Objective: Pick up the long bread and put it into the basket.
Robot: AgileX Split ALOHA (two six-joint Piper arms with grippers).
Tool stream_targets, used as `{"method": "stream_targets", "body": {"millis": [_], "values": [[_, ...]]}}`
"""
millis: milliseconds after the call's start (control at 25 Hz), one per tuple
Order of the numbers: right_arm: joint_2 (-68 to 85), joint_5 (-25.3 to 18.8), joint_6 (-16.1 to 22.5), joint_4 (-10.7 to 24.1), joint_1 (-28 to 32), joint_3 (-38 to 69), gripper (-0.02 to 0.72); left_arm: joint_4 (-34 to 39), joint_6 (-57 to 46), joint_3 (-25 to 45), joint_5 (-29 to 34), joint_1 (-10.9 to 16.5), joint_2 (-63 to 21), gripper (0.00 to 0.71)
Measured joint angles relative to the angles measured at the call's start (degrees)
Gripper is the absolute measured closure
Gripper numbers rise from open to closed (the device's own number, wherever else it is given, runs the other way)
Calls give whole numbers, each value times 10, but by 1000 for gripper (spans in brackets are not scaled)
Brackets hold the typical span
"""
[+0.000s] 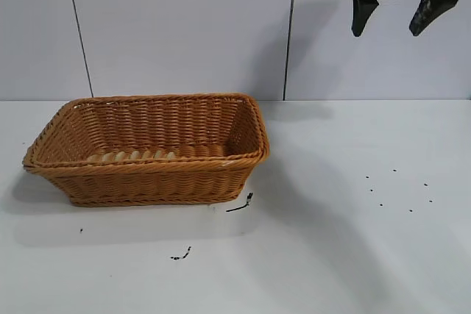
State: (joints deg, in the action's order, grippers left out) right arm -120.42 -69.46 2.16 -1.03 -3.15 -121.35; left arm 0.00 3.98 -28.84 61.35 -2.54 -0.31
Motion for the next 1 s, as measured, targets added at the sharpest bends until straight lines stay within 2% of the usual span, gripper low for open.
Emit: {"method": "stream_targets", "body": {"millis": [240, 720, 800, 1000], "values": [[159, 1, -2, 5, 0, 177, 73, 0, 0, 0, 0, 0, 0, 14], [574, 4, -2, 10, 0, 624, 73, 0, 0, 0, 0, 0, 0, 14], [647, 23, -2, 10, 0, 697, 73, 0, 0, 0, 0, 0, 0, 14], [849, 106, -2, 2, 0, 849, 73, 0, 0, 0, 0, 0, 0, 14]]}}
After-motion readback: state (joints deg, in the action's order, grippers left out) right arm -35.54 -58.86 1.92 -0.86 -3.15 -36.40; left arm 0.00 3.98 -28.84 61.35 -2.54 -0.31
